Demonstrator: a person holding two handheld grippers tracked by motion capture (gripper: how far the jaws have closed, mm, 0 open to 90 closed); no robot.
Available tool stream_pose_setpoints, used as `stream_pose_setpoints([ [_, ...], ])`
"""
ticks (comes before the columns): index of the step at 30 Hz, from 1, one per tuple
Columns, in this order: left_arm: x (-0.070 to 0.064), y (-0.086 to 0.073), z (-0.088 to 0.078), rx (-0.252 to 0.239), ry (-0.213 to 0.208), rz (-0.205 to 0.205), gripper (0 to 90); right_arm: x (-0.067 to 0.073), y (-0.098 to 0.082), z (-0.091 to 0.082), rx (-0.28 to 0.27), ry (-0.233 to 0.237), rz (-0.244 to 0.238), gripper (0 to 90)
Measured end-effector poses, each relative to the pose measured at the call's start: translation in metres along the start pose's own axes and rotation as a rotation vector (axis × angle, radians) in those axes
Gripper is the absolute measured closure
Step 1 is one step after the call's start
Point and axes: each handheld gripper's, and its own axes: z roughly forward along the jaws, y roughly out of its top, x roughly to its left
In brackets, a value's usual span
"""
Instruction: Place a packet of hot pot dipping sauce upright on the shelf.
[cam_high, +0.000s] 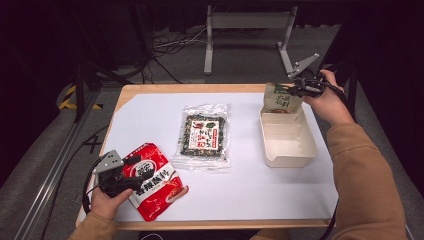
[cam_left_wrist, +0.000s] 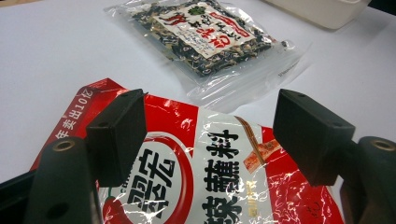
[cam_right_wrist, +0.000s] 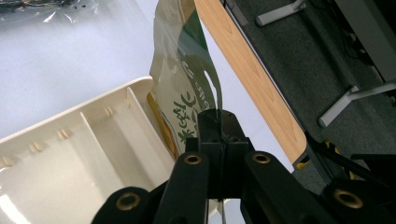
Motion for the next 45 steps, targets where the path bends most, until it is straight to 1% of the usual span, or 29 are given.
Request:
stream_pose_setpoints([
  [4,0.000,0.000,0.000,0.000,0.000,0.001,26.3,0.001,-0.001,0.003,0.010,0.008,0.005,89.2],
  [7,-0.001,0.000,-0.001,0.000,-0.002,-0.010,26.3,0.002,-0.002,0.006,0.014,0.011,0.016,88.9],
  [9,-0.001,0.000,-0.001,0.000,-0.003,-0.008,26.3,0.001,-0.003,0.007,0.012,0.014,0.028,88.7],
  [13,0.000,0.000,0.000,-0.002,-0.002,-0.003,26.3,0.001,-0.003,0.008,0.011,0.022,0.032,87.9],
  [18,0.000,0.000,0.000,-0.001,-0.003,0.003,26.3,0.001,-0.004,0.007,0.008,0.028,0.049,85.2],
  [20,0.000,0.000,0.000,0.001,-0.002,0.004,26.3,0.001,-0.005,0.007,0.006,0.043,0.060,82.3],
  [21,0.000,0.000,0.000,0.000,-0.002,0.008,26.3,0.001,-0.005,0.007,0.004,0.044,0.069,78.7],
  [22,0.000,0.000,0.000,-0.001,-0.002,0.008,26.3,0.001,-0.005,0.007,0.004,0.044,0.069,78.7],
  [23,0.000,0.000,0.000,0.000,-0.002,0.005,26.3,0.000,-0.006,0.006,0.002,0.041,0.074,75.7],
  [25,0.000,0.000,0.000,-0.001,-0.003,0.003,26.3,0.000,-0.006,0.005,-0.015,0.051,0.110,63.9],
  [26,0.000,0.000,0.000,-0.001,-0.003,0.003,26.3,0.000,-0.007,0.004,-0.026,0.060,0.137,60.5],
  [30,0.000,0.000,0.001,0.002,-0.006,0.002,26.3,0.000,-0.008,-0.001,-0.059,0.057,0.163,54.0],
  [31,0.000,0.001,0.001,0.001,-0.009,-0.003,26.3,0.000,-0.009,-0.003,-0.070,0.051,0.164,52.7],
  [32,0.001,0.001,0.001,0.000,-0.007,0.005,26.3,-0.001,-0.009,-0.005,-0.078,0.045,0.169,51.6],
  [33,0.000,0.002,0.002,0.000,-0.011,-0.003,26.3,0.000,-0.009,-0.008,-0.089,0.042,0.176,50.2],
  [35,0.000,0.002,0.004,0.003,-0.016,-0.003,26.3,0.001,-0.010,-0.012,-0.106,0.024,0.182,47.8],
  [36,0.000,0.002,0.004,0.006,-0.012,0.007,26.2,0.002,-0.010,-0.014,-0.117,0.010,0.185,46.4],
  [37,0.000,0.003,0.005,0.007,-0.019,0.000,26.2,0.004,-0.010,-0.018,-0.124,-0.008,0.188,45.2],
  [38,0.000,0.003,0.005,0.005,-0.019,0.007,26.2,0.006,-0.010,-0.021,-0.132,-0.019,0.192,45.1],
  [39,0.000,0.004,0.006,0.004,-0.018,0.009,26.2,0.008,-0.010,-0.025,-0.154,-0.030,0.191,45.1],
  [40,0.000,0.004,0.006,0.005,-0.022,0.004,26.1,0.010,-0.010,-0.029,-0.167,-0.035,0.194,45.1],
  [42,0.000,0.004,0.007,0.008,-0.023,0.008,26.2,0.014,-0.010,-0.035,-0.192,-0.050,0.201,44.7],
  [43,-0.001,0.005,0.008,0.006,-0.022,0.007,26.2,0.016,-0.010,-0.039,-0.213,-0.056,0.207,44.2],
  [44,0.000,0.005,0.008,0.009,-0.021,0.018,26.2,0.017,-0.010,-0.042,-0.228,-0.057,0.214,43.1],
  [45,0.000,0.005,0.008,0.008,-0.022,0.017,26.2,0.020,-0.010,-0.047,-0.242,-0.058,0.225,42.1],
])
